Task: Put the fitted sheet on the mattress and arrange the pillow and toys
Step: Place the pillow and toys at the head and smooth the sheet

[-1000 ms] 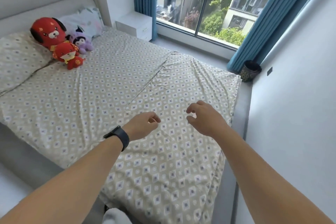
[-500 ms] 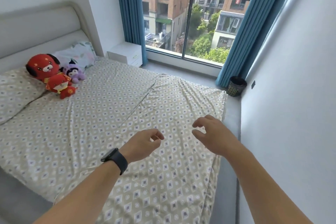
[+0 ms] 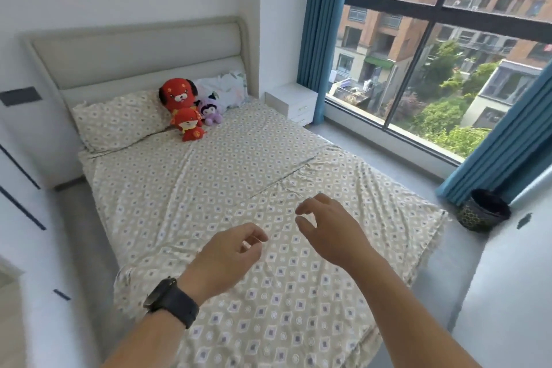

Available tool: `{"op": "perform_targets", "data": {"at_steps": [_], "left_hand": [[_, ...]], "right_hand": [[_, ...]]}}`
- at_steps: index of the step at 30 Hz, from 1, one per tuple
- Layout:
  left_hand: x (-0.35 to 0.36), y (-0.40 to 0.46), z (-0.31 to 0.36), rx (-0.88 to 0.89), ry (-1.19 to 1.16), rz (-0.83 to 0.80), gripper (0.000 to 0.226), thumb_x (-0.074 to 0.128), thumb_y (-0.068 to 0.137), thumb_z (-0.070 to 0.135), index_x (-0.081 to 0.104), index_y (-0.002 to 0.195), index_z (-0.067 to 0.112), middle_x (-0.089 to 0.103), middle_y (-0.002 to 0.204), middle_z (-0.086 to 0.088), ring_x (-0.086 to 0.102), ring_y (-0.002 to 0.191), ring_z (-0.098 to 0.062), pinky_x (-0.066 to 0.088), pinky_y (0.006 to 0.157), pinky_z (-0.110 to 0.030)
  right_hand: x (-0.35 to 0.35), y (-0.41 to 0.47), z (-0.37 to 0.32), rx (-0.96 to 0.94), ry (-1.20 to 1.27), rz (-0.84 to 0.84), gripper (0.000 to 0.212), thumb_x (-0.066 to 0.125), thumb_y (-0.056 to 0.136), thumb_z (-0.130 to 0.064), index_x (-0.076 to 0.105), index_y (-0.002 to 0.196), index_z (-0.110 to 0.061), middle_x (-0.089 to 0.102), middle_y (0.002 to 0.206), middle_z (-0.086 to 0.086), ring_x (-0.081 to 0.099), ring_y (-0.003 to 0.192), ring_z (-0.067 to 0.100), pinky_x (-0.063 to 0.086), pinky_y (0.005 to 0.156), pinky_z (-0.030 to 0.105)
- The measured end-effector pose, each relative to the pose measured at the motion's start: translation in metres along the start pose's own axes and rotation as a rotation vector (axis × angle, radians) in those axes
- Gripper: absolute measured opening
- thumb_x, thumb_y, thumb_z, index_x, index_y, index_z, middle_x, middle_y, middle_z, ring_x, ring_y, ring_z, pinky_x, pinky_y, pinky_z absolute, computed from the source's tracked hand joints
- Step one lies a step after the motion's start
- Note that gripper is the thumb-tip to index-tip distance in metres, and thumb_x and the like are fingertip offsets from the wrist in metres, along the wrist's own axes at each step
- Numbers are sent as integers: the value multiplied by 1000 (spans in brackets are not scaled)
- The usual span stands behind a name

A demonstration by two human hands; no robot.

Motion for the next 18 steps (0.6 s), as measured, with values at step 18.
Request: {"op": "perform_targets", "data": {"at_steps": [18], "left_hand": [[62,-4,28,-157,70,10,11,56,95,36,64,96,44,67,93,17,64,83,-2,57,78,-24]], "right_hand": [[-47,35,64,-195,7,-31,22,48,100,-46,61,116,-38,54,118,-21,50,114,4,48,90,30]]}}
Point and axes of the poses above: each hand's wrist, its own y-axis towards the middle knuckle, its own x-axis out of the palm, z = x × y, the point moved 10 cm from there along y, towards the middle knuckle
